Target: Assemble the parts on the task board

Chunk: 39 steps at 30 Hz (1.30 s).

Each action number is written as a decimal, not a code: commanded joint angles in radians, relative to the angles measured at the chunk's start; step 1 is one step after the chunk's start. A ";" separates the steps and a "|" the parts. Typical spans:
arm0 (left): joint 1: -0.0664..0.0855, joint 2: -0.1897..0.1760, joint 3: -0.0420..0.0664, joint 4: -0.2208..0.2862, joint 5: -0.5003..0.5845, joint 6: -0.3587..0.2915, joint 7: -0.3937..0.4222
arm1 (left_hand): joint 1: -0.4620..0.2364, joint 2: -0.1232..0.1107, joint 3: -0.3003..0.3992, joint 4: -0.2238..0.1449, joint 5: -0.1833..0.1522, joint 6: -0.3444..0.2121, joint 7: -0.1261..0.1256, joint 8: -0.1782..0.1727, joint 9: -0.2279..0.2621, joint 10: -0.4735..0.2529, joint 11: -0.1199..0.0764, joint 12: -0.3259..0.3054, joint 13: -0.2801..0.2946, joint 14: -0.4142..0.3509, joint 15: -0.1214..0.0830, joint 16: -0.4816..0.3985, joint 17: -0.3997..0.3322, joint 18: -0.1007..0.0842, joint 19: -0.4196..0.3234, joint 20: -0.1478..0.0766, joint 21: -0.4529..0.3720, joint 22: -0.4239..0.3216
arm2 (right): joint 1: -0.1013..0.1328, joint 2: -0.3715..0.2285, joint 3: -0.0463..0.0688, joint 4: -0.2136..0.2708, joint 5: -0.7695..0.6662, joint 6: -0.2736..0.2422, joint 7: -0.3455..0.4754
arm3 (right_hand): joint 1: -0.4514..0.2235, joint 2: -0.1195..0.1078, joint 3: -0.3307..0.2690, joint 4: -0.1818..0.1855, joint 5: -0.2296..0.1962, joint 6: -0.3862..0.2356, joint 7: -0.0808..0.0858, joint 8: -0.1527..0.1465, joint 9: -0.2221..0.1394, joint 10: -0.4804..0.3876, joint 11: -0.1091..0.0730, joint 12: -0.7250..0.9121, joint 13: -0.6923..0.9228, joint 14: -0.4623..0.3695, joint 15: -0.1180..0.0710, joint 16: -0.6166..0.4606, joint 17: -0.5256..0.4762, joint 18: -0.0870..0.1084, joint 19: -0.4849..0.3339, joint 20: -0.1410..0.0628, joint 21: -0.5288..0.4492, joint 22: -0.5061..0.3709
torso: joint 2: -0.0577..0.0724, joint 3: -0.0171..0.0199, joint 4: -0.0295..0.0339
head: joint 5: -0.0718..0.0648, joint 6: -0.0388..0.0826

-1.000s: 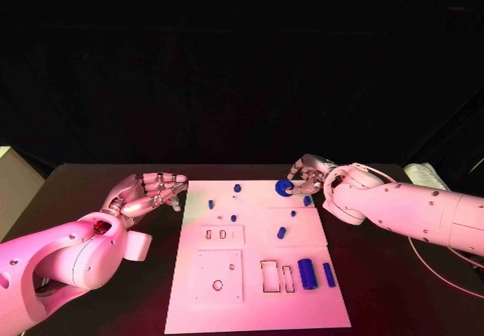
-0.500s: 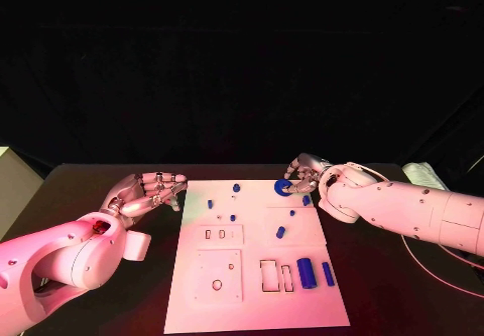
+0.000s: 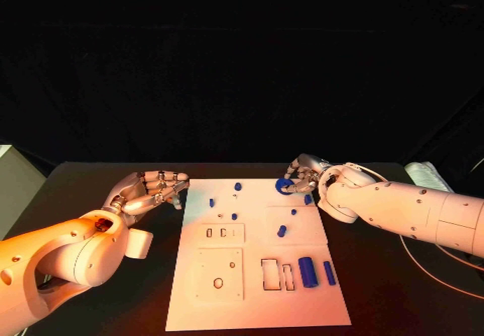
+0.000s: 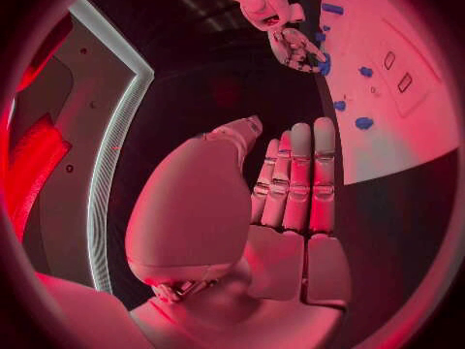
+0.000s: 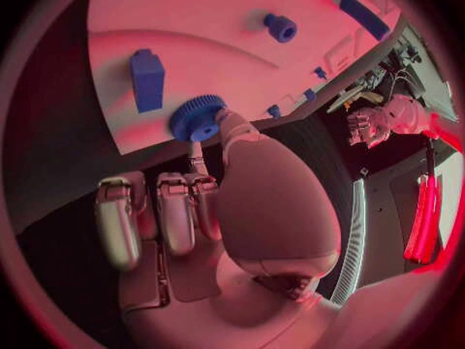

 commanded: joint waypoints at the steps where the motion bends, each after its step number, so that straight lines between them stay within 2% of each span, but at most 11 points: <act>1: 0.002 0.001 0.001 0.001 -0.003 0.018 0.004 | 0.003 0.004 0.009 0.000 -0.007 -0.006 0.001 -0.005 0.001 -0.008 -0.002 -0.002 0.001 -0.009 0.000 0.006 -0.001 0.013 -0.008 0.000 0.004 0.001 | -0.005 0.000 -0.002 -0.004 -0.008 0.029 -0.005 | 0.011 0.001 0.007 -0.001 0.005 0.009 -0.002 0.007 0.001 0.101 0.005 0.002 0.263 0.104 0.003 0.004 0.263 -0.006 0.103 0.007 0.007 0.263 | 0.000 0.0004 -0.0015 | 0.001 0.000; 7: 0.002 0.000 0.001 0.001 -0.003 0.018 0.003 | 0.003 0.004 0.009 0.000 -0.007 -0.006 0.001 -0.005 0.001 -0.008 -0.002 -0.002 0.001 -0.009 0.000 0.006 -0.001 0.013 -0.008 0.000 0.004 0.001 | -0.005 -0.003 -0.002 -0.003 -0.016 0.027 -0.007 | 0.031 0.006 0.044 -0.001 -0.003 0.015 -0.003 0.007 -0.003 0.101 0.003 0.002 0.263 0.104 0.001 0.004 0.263 -0.006 0.103 0.005 0.007 0.263 | 0.000 0.0000 -0.0003 | 0.001 -0.001; 14: 0.002 0.000 0.001 0.000 -0.003 0.017 0.003 | 0.003 0.004 0.009 0.000 -0.007 -0.006 0.001 -0.005 0.001 -0.008 -0.002 -0.002 0.001 -0.009 0.000 0.006 -0.001 0.013 -0.008 0.000 0.004 0.001 | -0.007 -0.009 -0.002 0.011 -0.036 0.008 0.000 | 0.057 -0.007 0.121 -0.010 0.020 0.030 -0.005 0.007 -0.012 0.101 0.001 0.002 0.263 0.104 -0.001 0.004 0.263 -0.006 0.103 0.003 0.007 0.263 | 0.000 0.0007 -0.0003 | 0.000 -0.002; 16: 0.002 0.000 0.001 0.000 -0.003 0.017 0.002 | 0.003 0.004 0.009 0.000 -0.007 -0.006 0.001 -0.005 0.001 -0.008 -0.002 -0.002 0.001 -0.009 0.000 0.006 -0.001 0.013 -0.008 0.000 0.004 0.001 | -0.007 -0.010 -0.002 0.017 -0.042 -0.004 0.006 | 0.059 -0.011 0.148 -0.012 0.023 0.041 -0.008 0.009 -0.013 0.101 -0.002 0.002 0.263 0.104 -0.002 0.004 0.263 -0.006 0.103 0.002 0.007 0.263 | 0.000 0.0004 -0.0013 | 0.001 -0.003; 20: 0.002 0.000 0.001 0.000 -0.003 0.018 0.002 | 0.003 0.004 0.009 0.000 -0.007 -0.006 0.001 -0.005 0.001 -0.008 -0.002 -0.002 0.001 -0.009 0.000 0.006 -0.001 0.013 -0.008 0.000 0.004 0.001 | -0.009 -0.012 -0.002 0.030 -0.068 -0.036 0.020 | 0.048 -0.024 0.212 -0.019 0.062 0.079 -0.020 0.017 -0.012 0.101 -0.013 0.002 0.263 0.104 -0.011 0.004 0.263 -0.006 0.103 -0.006 0.007 0.263 | 0.000 0.0005 -0.0009 | 0.000 -0.003; 24: 0.002 0.000 0.001 0.000 -0.003 0.018 0.002 | 0.003 0.004 0.009 0.000 -0.007 -0.006 0.001 -0.005 0.001 -0.008 -0.002 -0.002 0.001 -0.009 0.000 0.006 -0.001 0.013 -0.008 0.000 0.004 0.001 | -0.009 -0.013 -0.002 0.045 -0.103 -0.074 0.031 | 0.038 -0.031 0.243 -0.028 0.074 0.096 -0.026 0.020 -0.009 0.101 -0.018 0.002 0.263 0.104 -0.016 0.004 0.263 -0.006 0.103 -0.010 0.007 0.263 | 0.000 0.0004 -0.0002 | -0.001 -0.004; 30: 0.002 0.000 0.001 -0.001 -0.003 0.018 0.002 | 0.003 0.006 0.012 -0.002 -0.007 -0.007 0.002 -0.005 0.003 -0.009 -0.002 -0.001 0.001 -0.010 0.000 0.008 -0.002 0.014 -0.011 0.001 0.008 0.004 | -0.008 -0.018 -0.001 0.100 -0.191 -0.146 0.042 | 0.027 -0.037 0.265 -0.036 0.079 0.105 -0.029 0.021 -0.007 0.101 -0.021 0.002 0.263 0.104 -0.019 0.004 0.263 -0.006 0.103 -0.013 0.007 0.263 | -0.002 -0.0001 -0.0008 | 0.000 -0.003; 34: 0.002 0.001 0.001 -0.001 -0.003 0.019 0.002 | 0.003 0.006 0.012 -0.002 -0.007 -0.007 0.002 -0.005 0.003 -0.009 -0.002 0.000 0.002 -0.010 0.000 0.009 -0.002 0.014 -0.012 0.001 0.009 0.004 | -0.004 -0.016 -0.001 0.140 -0.245 -0.155 0.037 | 0.020 -0.043 0.271 -0.040 0.073 0.108 -0.030 0.021 -0.006 0.101 -0.022 0.002 0.263 0.104 -0.020 0.004 0.263 -0.006 0.103 -0.014 0.007 0.263 | -0.002 -0.0011 -0.0018 | 0.002 0.000; 36: 0.002 0.001 0.001 -0.001 -0.003 0.020 0.002 | 0.003 0.006 0.012 -0.002 -0.007 -0.007 0.002 -0.005 0.003 -0.009 -0.002 0.000 0.002 -0.010 0.000 0.009 -0.002 0.014 -0.012 0.001 0.009 0.004 | -0.003 -0.009 -0.001 0.158 -0.272 -0.155 0.034 | 0.015 -0.046 0.276 -0.043 0.066 0.109 -0.031 0.021 -0.005 0.101 -0.023 0.002 0.263 0.104 -0.021 0.004 0.263 -0.006 0.103 -0.015 0.007 0.263 | -0.001 -0.0014 -0.0007 | -0.001 0.002; 39: 0.002 0.002 0.001 0.000 -0.003 0.020 0.002 | 0.003 0.006 0.012 -0.002 -0.007 -0.007 0.002 -0.005 0.003 -0.009 -0.002 0.000 0.002 -0.010 0.000 0.009 -0.002 0.014 -0.012 0.001 0.009 0.004 | -0.001 0.010 -0.001 0.180 -0.316 -0.150 0.029 | 0.012 -0.047 0.278 -0.044 0.063 0.110 -0.031 0.020 -0.005 0.101 -0.023 0.002 0.263 0.104 -0.021 0.004 0.263 -0.006 0.103 -0.015 0.007 0.263 | -0.001 -0.0003 -0.0002 | 0.000 0.002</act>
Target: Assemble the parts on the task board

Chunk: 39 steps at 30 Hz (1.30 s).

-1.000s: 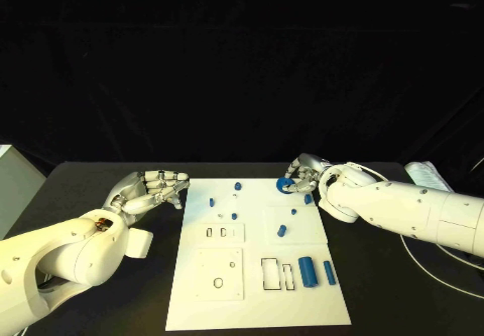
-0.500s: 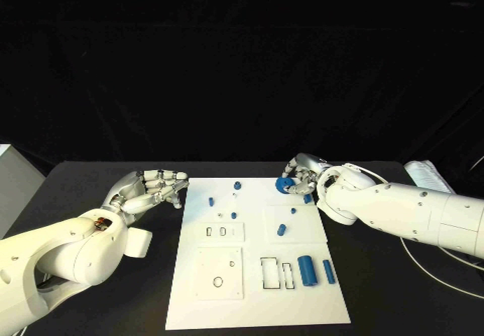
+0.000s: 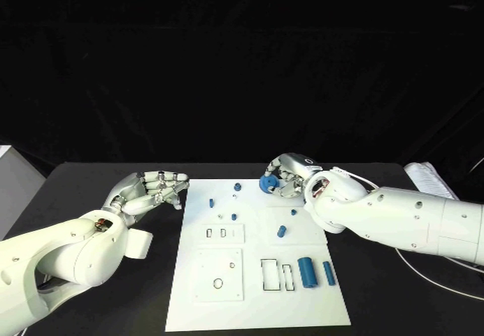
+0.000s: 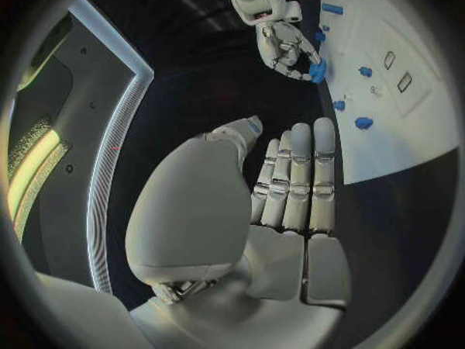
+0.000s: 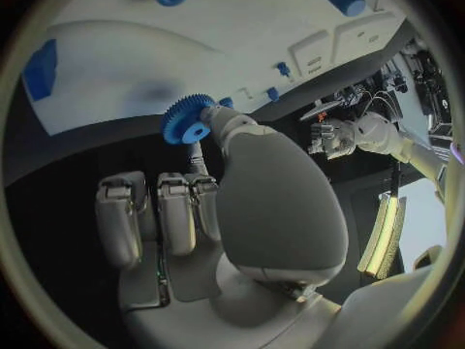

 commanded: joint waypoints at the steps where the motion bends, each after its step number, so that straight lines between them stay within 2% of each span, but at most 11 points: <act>1: 0.002 0.002 0.001 0.002 -0.003 0.019 0.004 | 0.003 0.006 0.005 0.000 -0.007 -0.007 0.002 -0.005 0.001 -0.005 0.002 0.000 0.001 -0.010 0.000 0.004 -0.001 0.014 -0.005 0.001 0.004 0.001 | 0.001 0.020 0.000 0.022 -0.124 -0.022 0.004 | -0.009 0.000 0.010 -0.001 -0.009 0.059 -0.021 0.008 0.010 0.104 -0.009 0.002 0.263 0.106 -0.009 0.004 0.263 -0.007 0.103 -0.008 0.007 0.263 | 0.001 -0.0002 0.0011 | 0.000 0.000; 6: 0.002 0.003 0.001 0.003 -0.003 0.020 0.003 | 0.003 0.006 0.005 0.000 -0.007 -0.007 0.002 -0.005 0.001 -0.005 0.002 0.000 0.001 -0.010 0.000 0.004 -0.001 0.014 -0.005 0.001 0.004 0.001 | 0.000 0.062 -0.002 0.031 -0.181 -0.016 -0.011 | -0.014 -0.001 0.014 -0.003 -0.014 0.060 -0.021 0.007 0.011 0.104 -0.009 0.002 0.263 0.106 -0.009 0.004 0.263 -0.007 0.103 -0.009 0.007 0.263 | 0.001 -0.0014 0.0032 | 0.002 -0.002; 10: 0.002 0.005 0.001 0.004 -0.003 0.021 0.003 | 0.003 0.006 0.005 0.000 -0.007 -0.007 0.002 -0.005 0.001 -0.005 0.002 0.000 0.001 -0.010 0.000 0.004 -0.001 0.014 -0.005 0.001 0.004 0.001 | -0.003 0.092 -0.004 0.027 -0.201 -0.014 -0.020 | -0.015 -0.001 0.016 -0.004 -0.016 0.061 -0.022 0.007 0.011 0.104 -0.009 0.002 0.263 0.106 -0.009 0.004 0.263 -0.007 0.103 -0.009 0.007 0.263 | 0.002 -0.0009 0.0048 | 0.003 -0.004; 18: 0.002 0.009 0.001 0.002 -0.003 0.022 0.002 | 0.003 0.006 0.005 0.000 -0.007 -0.007 0.002 -0.005 0.001 -0.005 0.002 0.000 0.001 -0.010 0.000 0.004 -0.001 0.014 -0.005 0.001 0.004 0.001 | -0.017 0.151 -0.007 0.005 -0.219 0.006 -0.033 | -0.016 -0.002 0.018 -0.006 -0.018 0.060 -0.021 0.006 0.011 0.104 -0.010 0.002 0.263 0.106 -0.009 0.004 0.263 -0.007 0.103 -0.009 0.007 0.263 | 0.002 -0.0007 0.0031 | 0.007 -0.007; 34: 0.002 0.012 0.001 0.001 -0.004 0.016 0.005 | 0.000 0.006 0.006 0.000 -0.007 -0.007 0.001 -0.004 0.003 -0.005 0.001 0.001 0.001 -0.011 0.000 0.005 -0.002 0.014 -0.007 0.001 0.007 0.003 | -0.037 0.201 -0.010 -0.059 -0.248 0.031 -0.044 | -0.024 -0.004 0.024 -0.009 -0.027 0.058 -0.021 0.003 0.011 0.104 -0.009 0.002 0.263 0.106 -0.009 0.004 0.263 -0.007 0.103 -0.009 0.007 0.263 | 0.002 0.0012 0.0001 | 0.012 -0.011; 39: 0.002 0.012 0.001 0.001 -0.004 0.017 0.004 | 0.000 0.006 0.006 0.000 -0.007 -0.007 0.001 -0.004 0.003 -0.005 0.001 0.001 0.001 -0.011 0.000 0.005 -0.002 0.014 -0.007 0.001 0.007 0.003 | -0.039 0.207 -0.011 -0.075 -0.259 0.041 -0.048 | -0.024 -0.004 0.024 -0.009 -0.027 0.058 -0.021 0.003 0.011 0.104 -0.009 0.002 0.263 0.106 -0.009 0.004 0.263 -0.007 0.103 -0.009 0.007 0.263 | 0.002 0.0007 0.0022 | 0.011 -0.013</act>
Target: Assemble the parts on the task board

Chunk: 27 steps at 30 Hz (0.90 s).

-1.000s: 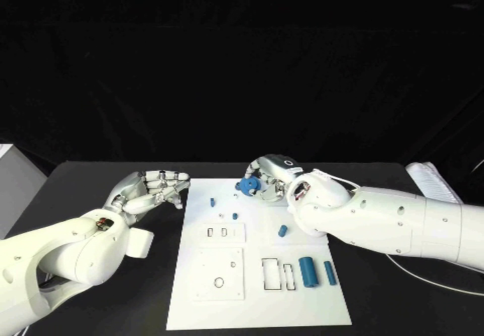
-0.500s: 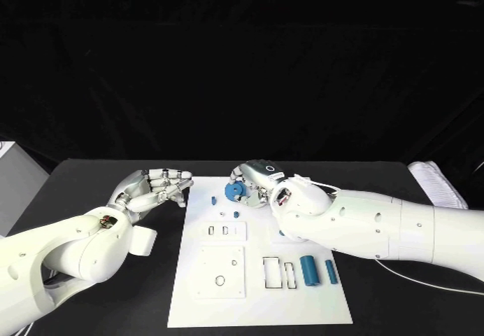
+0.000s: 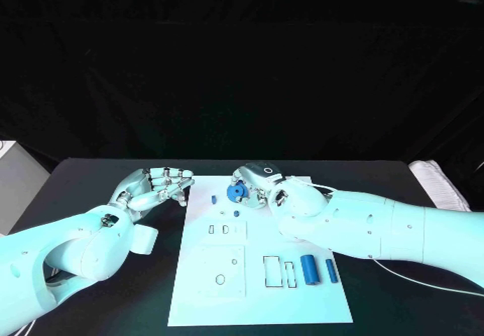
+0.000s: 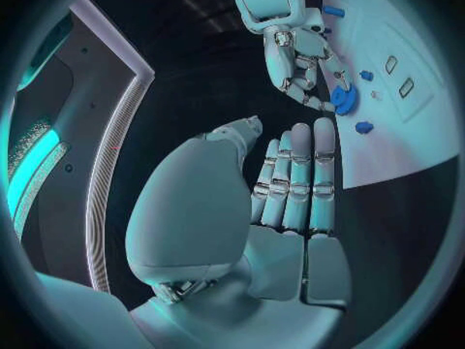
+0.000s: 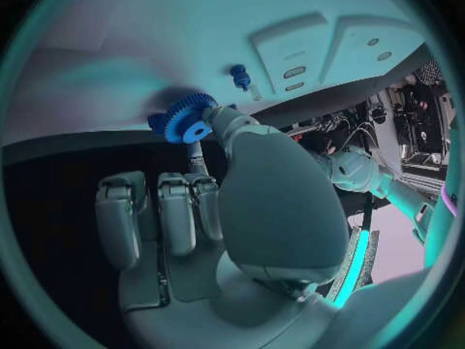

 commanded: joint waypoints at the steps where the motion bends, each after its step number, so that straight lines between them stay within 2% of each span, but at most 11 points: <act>1: 0.002 0.001 0.001 0.001 -0.004 0.013 0.005 | 0.000 0.006 0.006 0.000 -0.003 -0.008 0.001 -0.004 0.001 -0.005 0.001 0.001 0.001 -0.004 0.000 0.005 -0.001 0.014 -0.007 0.001 0.004 0.001 | -0.001 0.004 -0.001 -0.009 -0.035 0.028 -0.008 | -0.007 0.000 0.005 -0.001 -0.006 0.046 -0.020 0.002 0.010 0.104 -0.009 0.002 0.263 0.103 -0.006 0.004 0.263 -0.007 0.106 -0.006 0.007 0.263 | -0.001 -0.0005 0.0014 | -0.001 -0.001; 11: 0.002 0.001 0.001 0.000 -0.004 0.013 0.004 | 0.000 0.006 0.006 0.000 -0.003 -0.008 0.001 -0.004 0.001 -0.005 0.001 0.001 0.001 -0.004 0.000 0.005 -0.001 0.014 -0.007 0.001 0.004 0.001 | -0.002 0.015 -0.002 -0.032 -0.039 0.040 -0.010 | -0.022 -0.004 0.009 -0.004 -0.020 0.040 -0.017 -0.005 0.009 0.104 -0.006 0.002 0.263 0.103 -0.004 0.004 0.263 -0.007 0.106 -0.005 0.007 0.263 | -0.001 -0.0004 -0.0005 | 0.001 -0.002; 15: 0.002 0.002 0.001 0.000 -0.004 0.014 0.004 | 0.000 0.006 0.006 0.000 -0.003 -0.008 0.001 -0.004 0.001 -0.005 0.001 0.001 0.001 -0.004 0.000 0.005 -0.001 0.014 -0.007 0.001 0.004 0.001 | -0.002 0.019 -0.003 -0.036 -0.029 0.036 -0.003 | -0.059 -0.015 -0.001 -0.005 -0.085 0.003 -0.002 -0.037 0.000 0.104 0.007 0.002 0.263 0.103 0.006 0.004 0.263 -0.007 0.106 0.003 0.007 0.263 | 0.000 0.0000 0.0008 | 0.000 -0.002; 16: 0.002 0.001 0.001 0.000 -0.004 0.014 0.004 | 0.000 0.006 0.006 0.000 -0.003 -0.008 0.001 -0.004 0.001 -0.005 0.001 0.001 0.001 -0.004 0.000 0.005 -0.001 0.014 -0.007 0.001 0.004 0.001 | -0.002 0.019 -0.003 -0.036 -0.028 0.035 -0.002 | -0.062 -0.015 -0.004 -0.005 -0.090 0.000 -0.001 -0.040 -0.001 0.104 0.008 0.002 0.263 0.103 0.007 0.004 0.263 -0.007 0.106 0.004 0.007 0.263 | -0.001 0.0001 0.0009 | -0.001 -0.002; 19: 0.002 0.001 0.001 0.000 -0.004 0.014 0.003 | 0.000 0.006 0.006 0.000 -0.003 -0.008 0.001 -0.004 0.001 -0.005 0.001 0.001 0.001 -0.004 0.000 0.005 -0.001 0.014 -0.007 0.001 0.004 0.001 | -0.002 0.020 -0.003 -0.037 -0.019 0.033 0.002 | -0.085 -0.018 -0.034 0.000 -0.116 -0.012 0.005 -0.056 -0.005 0.104 0.014 0.002 0.263 0.103 0.013 0.004 0.263 -0.007 0.106 0.010 0.007 0.263 | -0.001 -0.0005 0.0004 | -0.001 -0.002; 23: 0.002 0.001 0.001 0.000 -0.004 0.014 0.003 | 0.000 0.006 0.006 0.000 -0.003 -0.008 0.001 -0.004 0.001 -0.005 0.001 0.001 0.001 -0.004 0.000 0.005 -0.001 0.014 -0.007 0.001 0.004 0.001 | -0.002 0.020 -0.003 -0.039 -0.006 0.034 0.004 | -0.111 -0.011 -0.080 0.015 -0.124 -0.019 0.008 -0.072 -0.008 0.104 0.017 0.002 0.263 0.103 0.017 0.004 0.263 -0.007 0.106 0.015 0.007 0.263 | -0.001 -0.0009 -0.0007 | 0.000 -0.001; 27: 0.002 0.001 0.001 -0.001 -0.004 0.014 0.002 | 0.000 0.005 0.007 -0.001 -0.003 -0.008 0.001 -0.004 0.002 -0.005 0.001 0.002 0.001 -0.004 0.000 0.006 -0.002 0.014 -0.009 0.001 0.006 0.002 | -0.002 0.018 -0.003 -0.042 0.011 0.047 0.004 | -0.165 0.017 -0.157 0.064 -0.128 -0.022 0.009 -0.088 -0.009 0.104 0.019 0.002 0.263 0.103 0.019 0.004 0.263 -0.007 0.106 0.018 0.007 0.263 | 0.000 -0.0002 -0.0007 | 0.001 0.001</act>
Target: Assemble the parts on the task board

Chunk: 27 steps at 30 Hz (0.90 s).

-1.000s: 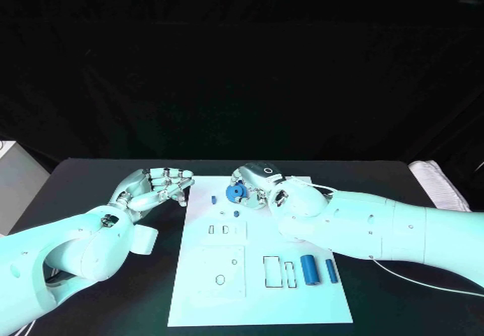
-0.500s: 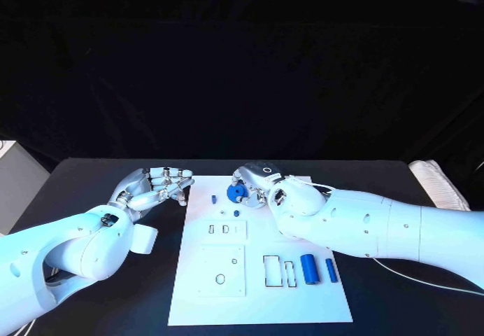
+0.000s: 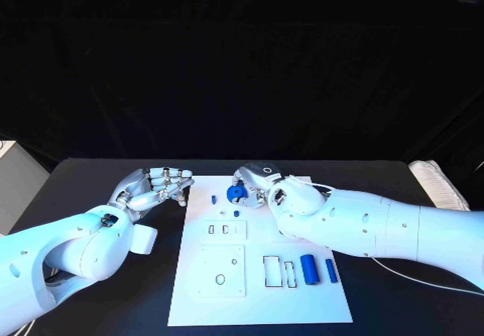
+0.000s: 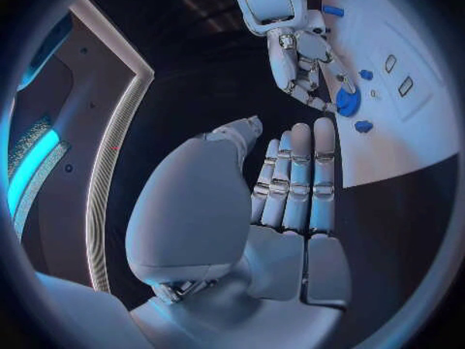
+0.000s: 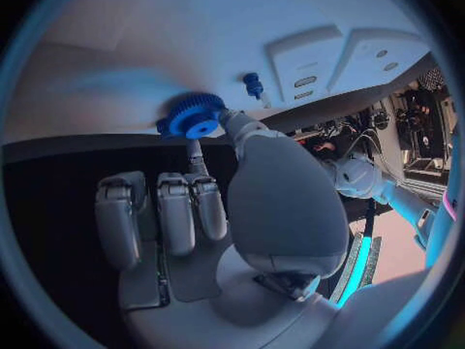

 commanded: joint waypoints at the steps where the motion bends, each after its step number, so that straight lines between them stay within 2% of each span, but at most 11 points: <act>1: 0.002 0.002 0.001 0.000 -0.004 0.014 0.003 | 0.000 0.005 0.007 -0.001 -0.003 -0.008 0.001 -0.004 0.001 -0.005 0.001 0.002 0.002 -0.004 0.000 0.006 -0.001 0.014 -0.009 0.001 0.006 0.001 | -0.001 -0.001 0.000 -0.001 0.022 0.029 0.006 | -0.035 0.022 -0.034 0.016 0.009 0.000 -0.001 -0.007 0.000 0.105 0.004 0.002 0.263 0.106 0.008 0.004 0.263 -0.007 0.103 0.007 0.002 0.263 | 0.000 0.0003 -0.0004 | 0.001 0.001; 3: 0.002 0.003 0.001 0.000 -0.004 0.014 0.003 | 0.000 0.005 0.007 -0.001 -0.003 -0.008 0.001 -0.004 0.001 -0.005 0.001 0.002 0.002 -0.004 0.000 0.006 -0.001 0.014 -0.009 0.001 0.006 0.001 | -0.001 -0.002 0.000 -0.001 0.025 0.038 0.006 | -0.072 0.046 -0.043 0.015 0.064 0.007 -0.003 -0.008 0.001 0.105 0.003 0.002 0.263 0.106 0.007 0.004 0.263 -0.007 0.103 0.006 0.002 0.263 | 0.000 0.0002 -0.0003 | 0.000 0.001; 4: 0.002 0.003 0.001 -0.001 -0.004 0.014 0.003 | 0.000 0.005 0.007 -0.001 -0.003 -0.008 0.001 -0.004 0.001 -0.005 0.001 0.002 0.002 -0.004 0.000 0.006 -0.001 0.014 -0.009 0.001 0.006 0.001 | -0.001 -0.002 0.000 0.000 0.027 0.043 0.007 | -0.079 0.051 -0.042 0.015 0.078 0.009 -0.004 -0.009 0.002 0.105 0.002 0.002 0.263 0.106 0.006 0.004 0.263 -0.007 0.103 0.006 0.002 0.263 | 0.000 0.0002 0.0000 | 0.000 0.000; 8: 0.002 0.003 0.001 -0.002 -0.004 0.014 0.003 | -0.001 0.005 0.007 -0.001 -0.003 -0.008 0.001 -0.004 0.001 -0.005 0.001 0.002 0.002 -0.005 0.000 0.007 -0.001 0.014 -0.010 0.001 0.007 0.001 | -0.001 -0.004 0.000 0.000 0.030 0.061 0.006 | -0.096 0.064 -0.033 0.015 0.103 0.021 -0.007 -0.007 0.004 0.105 -0.001 0.002 0.263 0.106 0.004 0.004 0.263 -0.007 0.103 0.003 0.002 0.263 | 0.000 0.0007 0.0000 | -0.001 -0.001; 19: 0.002 0.002 0.001 -0.003 -0.004 0.013 0.003 | -0.001 0.005 0.007 -0.001 -0.003 -0.008 0.001 -0.004 0.001 -0.005 0.001 0.002 0.002 -0.005 0.000 0.007 -0.001 0.014 -0.010 0.001 0.007 0.001 | -0.001 -0.017 -0.001 -0.003 0.033 0.085 -0.009 | -0.099 0.066 -0.030 0.015 0.108 0.025 -0.009 -0.006 0.005 0.105 -0.002 0.002 0.263 0.106 0.003 0.004 0.263 -0.007 0.103 0.003 0.002 0.263 | 0.000 0.0009 -0.0013 | 0.000 0.000; 27: 0.002 0.000 0.001 -0.002 -0.004 0.012 0.003 | -0.001 0.005 0.007 -0.001 -0.003 -0.008 0.001 -0.004 0.001 -0.005 0.001 0.002 0.002 -0.005 0.000 0.007 -0.001 0.014 -0.010 0.001 0.007 0.001 | -0.001 -0.035 -0.001 0.007 0.035 0.069 -0.007 | -0.099 0.066 -0.030 0.015 0.109 0.025 -0.009 -0.006 0.005 0.105 -0.003 0.002 0.263 0.106 0.003 0.004 0.263 -0.007 0.103 0.003 0.002 0.263 | 0.000 0.0012 -0.0016 | -0.002 0.001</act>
